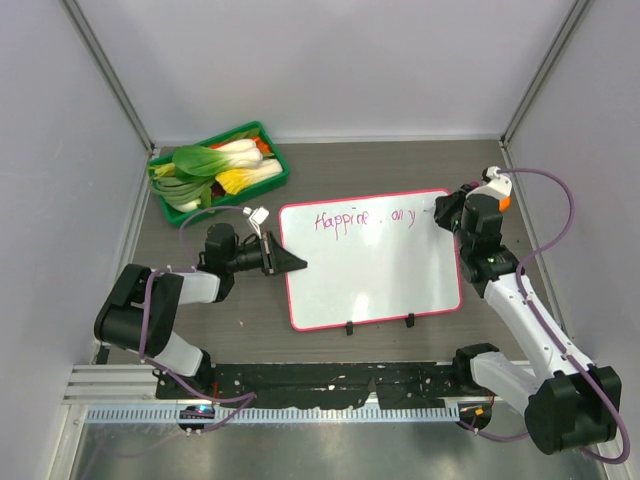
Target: Write a sentence on the whiteboard
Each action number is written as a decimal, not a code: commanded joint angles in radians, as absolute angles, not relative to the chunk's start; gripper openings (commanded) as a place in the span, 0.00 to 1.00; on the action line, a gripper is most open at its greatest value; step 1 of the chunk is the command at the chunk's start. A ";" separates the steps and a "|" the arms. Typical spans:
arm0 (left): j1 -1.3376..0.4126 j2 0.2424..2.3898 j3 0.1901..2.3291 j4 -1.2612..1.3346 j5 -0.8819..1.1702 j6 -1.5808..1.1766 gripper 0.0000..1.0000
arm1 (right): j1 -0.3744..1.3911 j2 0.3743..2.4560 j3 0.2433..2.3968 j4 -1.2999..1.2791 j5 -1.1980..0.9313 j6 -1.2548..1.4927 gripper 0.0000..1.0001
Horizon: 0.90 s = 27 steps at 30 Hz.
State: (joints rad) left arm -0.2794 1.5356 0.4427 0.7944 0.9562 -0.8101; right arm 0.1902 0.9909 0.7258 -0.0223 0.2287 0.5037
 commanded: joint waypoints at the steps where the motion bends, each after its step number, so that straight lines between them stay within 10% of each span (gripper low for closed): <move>1: -0.298 1.560 0.428 0.660 0.821 -0.664 0.00 | 0.178 0.989 0.765 0.060 0.212 0.517 0.01; 27: -0.298 1.565 0.430 0.660 0.824 -0.667 0.00 | 0.175 0.983 0.724 0.072 0.173 0.523 0.01</move>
State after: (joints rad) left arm -0.2798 1.5356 0.4427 0.7937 0.9562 -0.8074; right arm 0.1799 1.0229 0.7258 0.0444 0.1654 0.5262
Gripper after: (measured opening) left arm 0.167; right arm 0.164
